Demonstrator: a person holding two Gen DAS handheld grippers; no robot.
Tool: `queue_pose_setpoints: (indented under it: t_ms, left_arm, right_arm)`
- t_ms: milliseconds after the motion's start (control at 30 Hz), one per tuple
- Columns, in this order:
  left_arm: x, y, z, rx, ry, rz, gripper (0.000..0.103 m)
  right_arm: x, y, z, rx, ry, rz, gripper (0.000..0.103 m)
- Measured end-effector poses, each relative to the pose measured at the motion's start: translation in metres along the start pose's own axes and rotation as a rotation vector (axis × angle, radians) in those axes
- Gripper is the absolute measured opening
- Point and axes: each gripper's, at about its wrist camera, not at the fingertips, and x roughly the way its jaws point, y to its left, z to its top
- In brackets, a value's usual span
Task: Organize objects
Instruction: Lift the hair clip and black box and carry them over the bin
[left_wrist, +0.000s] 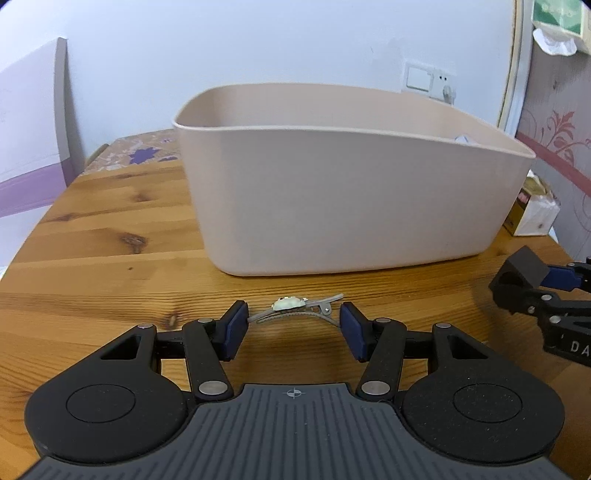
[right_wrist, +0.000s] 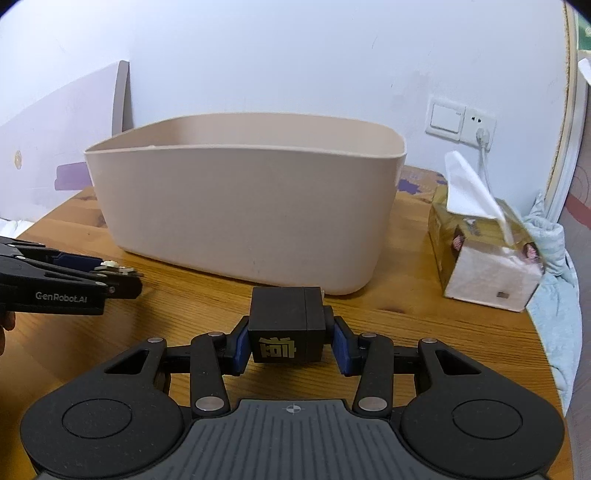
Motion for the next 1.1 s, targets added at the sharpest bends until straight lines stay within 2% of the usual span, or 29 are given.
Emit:
queue_pose_setpoints:
  t_ms: [300,633,767,1100]
  left_arm:
    - [-0.031,0.007,0.005,-0.005,-0.048,0.002,0.056]
    - [-0.061,0.002,0.021,0.052,-0.125,0.03,0.056]
    - [-0.066,0.001,0.032,0.083,-0.163,0.041,0.056]
    - [-0.062,0.004,0.07,0.079,-0.217,0.029,0.056]
  right_arm:
    - [-0.036,0.002,0.011,-0.03,-0.096,-0.042,0.041]
    - [-0.061,-0.002,0.028,-0.017,-0.171,-0.05,0.042]
    - [-0.064,-0.005,0.035,-0.02,-0.195,-0.061,0.042]
    - [-0.072,-0.018,0.064,-0.039,-0.271,-0.115,0.042]
